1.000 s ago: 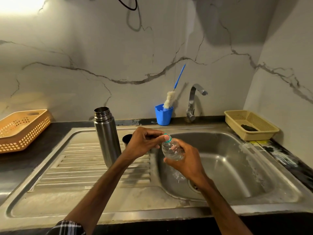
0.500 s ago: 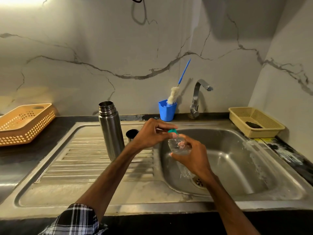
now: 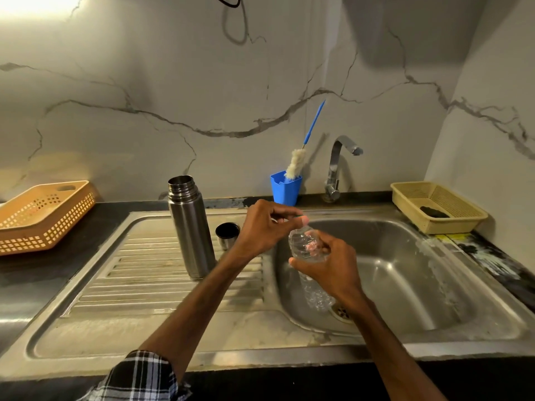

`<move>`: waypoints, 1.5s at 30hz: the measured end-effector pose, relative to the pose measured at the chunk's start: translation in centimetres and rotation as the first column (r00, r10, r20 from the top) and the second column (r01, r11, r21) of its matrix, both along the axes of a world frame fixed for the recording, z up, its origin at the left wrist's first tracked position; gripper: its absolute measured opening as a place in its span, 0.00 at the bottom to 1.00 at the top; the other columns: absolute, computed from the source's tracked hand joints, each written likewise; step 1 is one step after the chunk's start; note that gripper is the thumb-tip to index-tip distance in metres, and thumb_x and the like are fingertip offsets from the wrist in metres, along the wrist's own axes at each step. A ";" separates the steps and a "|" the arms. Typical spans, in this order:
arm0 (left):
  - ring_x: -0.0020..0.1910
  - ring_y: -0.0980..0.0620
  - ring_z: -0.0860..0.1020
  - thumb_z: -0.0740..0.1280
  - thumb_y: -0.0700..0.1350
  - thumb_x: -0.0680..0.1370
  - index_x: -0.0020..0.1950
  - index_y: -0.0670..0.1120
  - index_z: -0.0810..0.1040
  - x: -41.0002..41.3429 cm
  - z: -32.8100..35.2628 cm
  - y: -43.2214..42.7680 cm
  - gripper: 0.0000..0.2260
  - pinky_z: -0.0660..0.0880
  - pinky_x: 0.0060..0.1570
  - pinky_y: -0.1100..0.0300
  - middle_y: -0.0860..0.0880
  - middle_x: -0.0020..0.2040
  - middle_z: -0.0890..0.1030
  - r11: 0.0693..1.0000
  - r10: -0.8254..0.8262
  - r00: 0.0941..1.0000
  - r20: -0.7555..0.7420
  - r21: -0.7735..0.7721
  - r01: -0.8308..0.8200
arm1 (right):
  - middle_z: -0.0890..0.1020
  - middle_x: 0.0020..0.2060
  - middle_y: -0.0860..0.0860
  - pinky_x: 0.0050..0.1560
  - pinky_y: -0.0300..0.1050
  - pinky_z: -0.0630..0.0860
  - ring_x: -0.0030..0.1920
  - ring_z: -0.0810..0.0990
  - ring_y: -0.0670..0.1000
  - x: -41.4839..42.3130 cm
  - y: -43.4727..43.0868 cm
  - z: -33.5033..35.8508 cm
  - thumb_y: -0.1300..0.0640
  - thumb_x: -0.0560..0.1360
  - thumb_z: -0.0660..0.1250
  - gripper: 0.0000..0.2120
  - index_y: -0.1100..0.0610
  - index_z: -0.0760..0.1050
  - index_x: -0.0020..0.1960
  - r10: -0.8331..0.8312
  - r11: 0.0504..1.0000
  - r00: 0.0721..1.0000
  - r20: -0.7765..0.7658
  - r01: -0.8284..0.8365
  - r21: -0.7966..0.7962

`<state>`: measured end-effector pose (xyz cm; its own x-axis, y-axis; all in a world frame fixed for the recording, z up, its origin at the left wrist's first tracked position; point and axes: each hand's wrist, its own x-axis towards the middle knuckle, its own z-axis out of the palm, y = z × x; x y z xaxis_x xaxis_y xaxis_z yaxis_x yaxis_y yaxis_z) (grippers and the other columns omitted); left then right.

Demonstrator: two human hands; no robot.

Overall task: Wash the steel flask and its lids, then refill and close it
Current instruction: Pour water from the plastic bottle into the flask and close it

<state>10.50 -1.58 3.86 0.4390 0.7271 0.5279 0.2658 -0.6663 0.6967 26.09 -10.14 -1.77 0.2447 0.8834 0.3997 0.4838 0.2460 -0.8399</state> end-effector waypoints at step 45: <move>0.47 0.55 0.80 0.66 0.45 0.83 0.56 0.41 0.78 -16.7 0.1 2.9 0.07 0.80 0.42 0.58 0.48 0.49 0.81 0.641 0.542 0.576 0.612 0.142 -0.754 | 0.81 0.57 0.57 0.51 0.42 0.73 0.57 0.78 0.55 -9.8 27.4 2.8 0.54 0.71 0.77 0.24 0.62 0.74 0.63 -0.190 0.980 0.964 0.184 0.198 -0.022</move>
<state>-6.19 1.37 3.99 -0.4617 0.4171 0.7828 0.4358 -0.6620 0.6098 16.28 17.23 1.01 0.3402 0.8423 0.4181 0.6631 0.1004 -0.7417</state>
